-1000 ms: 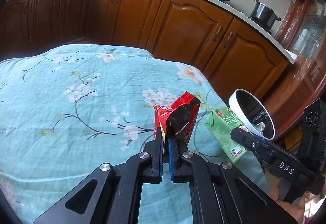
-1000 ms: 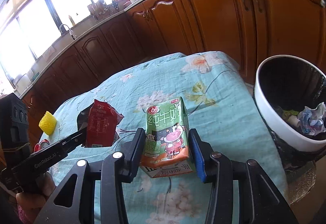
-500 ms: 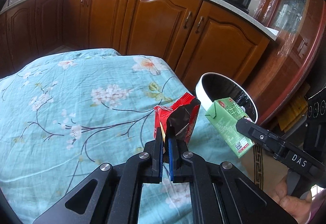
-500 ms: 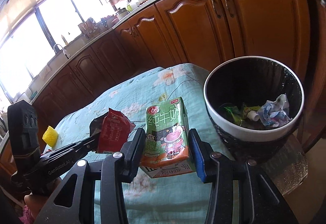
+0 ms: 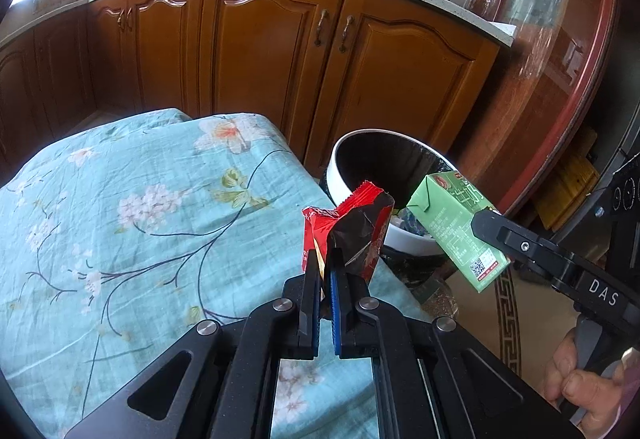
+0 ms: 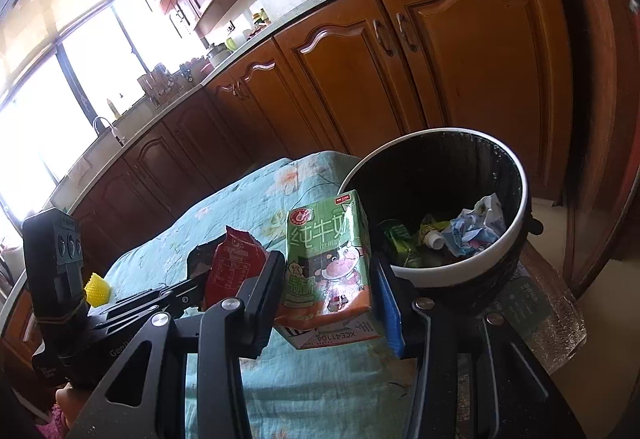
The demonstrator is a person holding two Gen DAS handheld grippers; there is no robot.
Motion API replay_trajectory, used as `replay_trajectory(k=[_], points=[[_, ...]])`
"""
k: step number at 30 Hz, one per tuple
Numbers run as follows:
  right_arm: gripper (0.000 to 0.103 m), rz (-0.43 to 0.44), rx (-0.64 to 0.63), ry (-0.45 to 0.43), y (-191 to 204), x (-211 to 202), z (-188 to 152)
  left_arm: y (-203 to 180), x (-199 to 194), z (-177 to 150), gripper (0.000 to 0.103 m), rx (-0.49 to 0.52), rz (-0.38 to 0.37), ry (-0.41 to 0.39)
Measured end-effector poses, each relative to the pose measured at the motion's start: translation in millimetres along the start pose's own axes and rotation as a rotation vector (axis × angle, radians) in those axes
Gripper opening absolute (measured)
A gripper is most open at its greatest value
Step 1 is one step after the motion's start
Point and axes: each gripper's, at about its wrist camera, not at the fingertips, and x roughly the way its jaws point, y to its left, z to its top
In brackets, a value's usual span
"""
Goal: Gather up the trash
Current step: 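Carry the chip bag and milk carton over the trash bin and open both tools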
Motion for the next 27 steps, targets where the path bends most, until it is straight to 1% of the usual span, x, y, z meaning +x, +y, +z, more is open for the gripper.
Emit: replay_trajectory(k=[10, 19, 27], points=[[0.045, -0.030, 0.037, -0.038, -27.9, -15.0, 11.2, -27.2, 13.6, 11.4, 0.003, 0.053, -0.015, 0.004], [0.045, -0.054, 0.051, -0.057, -41.5, -20.1, 17.6, -40.3, 28.0, 22.7, 0.003, 0.078, -0.029, 0.011], [0.045, -0.075, 0.054, -0.057, -56.3, -16.9, 26.5, -53.1, 44.6, 39.9, 0.003, 0.103, -0.035, 0.014]])
